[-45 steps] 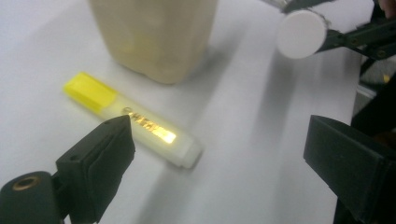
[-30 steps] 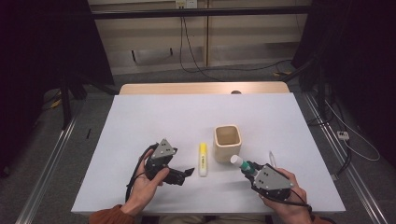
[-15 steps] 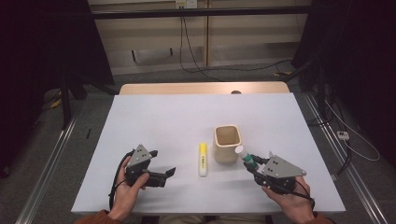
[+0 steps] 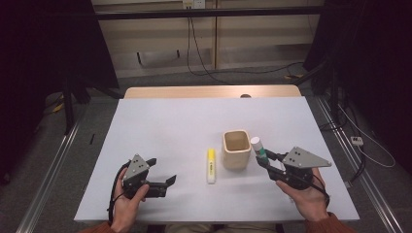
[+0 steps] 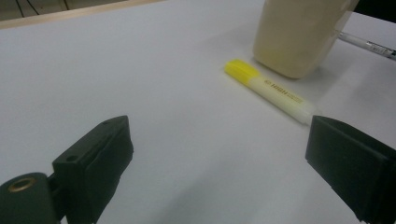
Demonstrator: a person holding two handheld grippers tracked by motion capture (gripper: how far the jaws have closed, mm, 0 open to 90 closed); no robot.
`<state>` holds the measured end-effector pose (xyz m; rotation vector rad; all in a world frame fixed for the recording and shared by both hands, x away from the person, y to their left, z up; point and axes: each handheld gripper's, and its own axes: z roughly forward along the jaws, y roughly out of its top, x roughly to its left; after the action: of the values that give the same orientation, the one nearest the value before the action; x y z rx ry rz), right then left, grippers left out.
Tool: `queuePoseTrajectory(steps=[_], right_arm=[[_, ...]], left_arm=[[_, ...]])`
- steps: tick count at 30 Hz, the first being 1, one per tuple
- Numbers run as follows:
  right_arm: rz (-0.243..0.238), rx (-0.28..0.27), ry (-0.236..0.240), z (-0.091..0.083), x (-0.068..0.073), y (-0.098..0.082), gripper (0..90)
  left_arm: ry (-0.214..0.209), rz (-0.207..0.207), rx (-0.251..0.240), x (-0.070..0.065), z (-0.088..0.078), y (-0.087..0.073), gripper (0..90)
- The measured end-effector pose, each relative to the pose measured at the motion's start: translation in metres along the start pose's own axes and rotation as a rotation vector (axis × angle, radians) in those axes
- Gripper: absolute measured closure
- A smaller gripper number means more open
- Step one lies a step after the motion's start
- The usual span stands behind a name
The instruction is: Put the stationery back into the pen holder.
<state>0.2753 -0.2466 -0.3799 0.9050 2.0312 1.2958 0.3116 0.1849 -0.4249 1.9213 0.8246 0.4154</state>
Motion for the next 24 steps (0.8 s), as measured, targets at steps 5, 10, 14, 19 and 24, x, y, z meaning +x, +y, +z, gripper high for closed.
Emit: queuePoseTrajectory(steps=[5, 10, 14, 19, 24], right_arm=[[0.005, -0.037, 0.004, 0.000, -0.005, 0.008, 67.2], [0.033, -0.068, 0.016, 0.003, -0.011, 0.017, 67.2], [0.057, -0.087, 0.021, 0.011, -0.015, 0.024, 67.1], [0.075, -0.110, 0.032, 0.023, -0.018, 0.033, 67.1], [0.078, -0.129, 0.052, 0.033, -0.017, 0.039, 67.1]], left_arm=[[-0.019, 0.001, 0.002, -0.002, -0.001, -0.001, 7.1], [-0.011, 0.003, 0.032, 0.000, 0.000, -0.002, 6.0], [-0.014, -0.006, 0.023, 0.002, -0.002, -0.003, 4.9], [0.004, -0.033, 0.028, 0.005, -0.002, -0.004, 4.2], [0.008, -0.033, 0.030, 0.005, -0.002, -0.004, 4.2]])
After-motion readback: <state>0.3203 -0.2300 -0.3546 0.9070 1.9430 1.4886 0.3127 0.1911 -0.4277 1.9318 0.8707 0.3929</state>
